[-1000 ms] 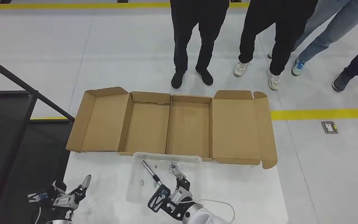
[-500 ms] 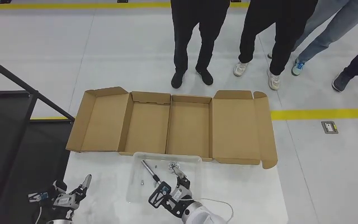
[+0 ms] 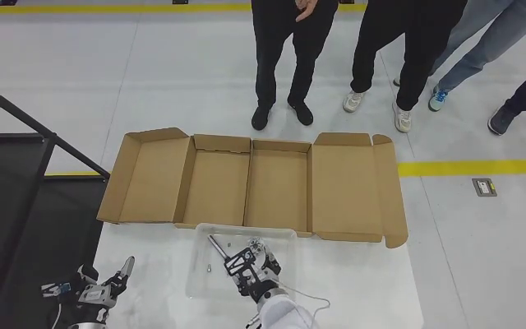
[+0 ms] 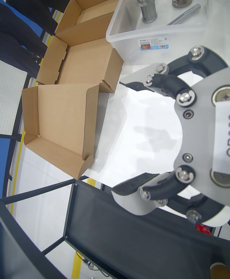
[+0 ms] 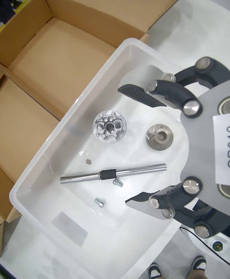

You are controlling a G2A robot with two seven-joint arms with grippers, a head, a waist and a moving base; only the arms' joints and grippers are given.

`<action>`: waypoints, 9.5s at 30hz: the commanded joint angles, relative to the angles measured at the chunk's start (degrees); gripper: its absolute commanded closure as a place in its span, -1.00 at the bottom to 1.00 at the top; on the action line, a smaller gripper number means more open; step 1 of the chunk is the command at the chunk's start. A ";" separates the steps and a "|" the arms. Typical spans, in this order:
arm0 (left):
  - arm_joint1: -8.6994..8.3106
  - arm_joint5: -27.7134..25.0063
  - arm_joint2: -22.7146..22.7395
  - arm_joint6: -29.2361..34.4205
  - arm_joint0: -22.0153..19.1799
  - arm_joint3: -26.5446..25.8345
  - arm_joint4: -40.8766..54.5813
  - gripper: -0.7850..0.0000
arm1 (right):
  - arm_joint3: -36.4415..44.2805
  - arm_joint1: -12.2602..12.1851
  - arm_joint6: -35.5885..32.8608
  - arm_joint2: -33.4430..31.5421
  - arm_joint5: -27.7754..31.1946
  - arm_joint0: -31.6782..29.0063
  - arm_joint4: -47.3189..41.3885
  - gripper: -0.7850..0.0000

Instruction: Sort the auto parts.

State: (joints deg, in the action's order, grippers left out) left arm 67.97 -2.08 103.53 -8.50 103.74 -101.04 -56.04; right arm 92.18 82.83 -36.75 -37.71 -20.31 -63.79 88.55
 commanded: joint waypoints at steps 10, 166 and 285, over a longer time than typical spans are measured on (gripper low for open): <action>0.00 0.00 0.00 0.00 0.00 0.00 0.00 -1.00 | -8.02 3.47 1.68 -1.40 -3.63 4.12 -9.66 -1.00; 0.00 0.00 0.00 0.00 0.00 0.00 0.00 -1.00 | -44.45 10.60 32.61 -11.96 -1.52 28.02 -24.00 1.00; 0.00 0.00 0.00 0.00 0.00 0.00 0.00 -1.00 | -7.09 7.08 -38.58 -10.82 35.53 7.70 4.81 -0.19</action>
State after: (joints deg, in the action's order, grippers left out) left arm 67.97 -2.08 103.53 -8.50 103.74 -101.04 -56.04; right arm 85.40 89.86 -75.10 -48.69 15.15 -56.18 93.29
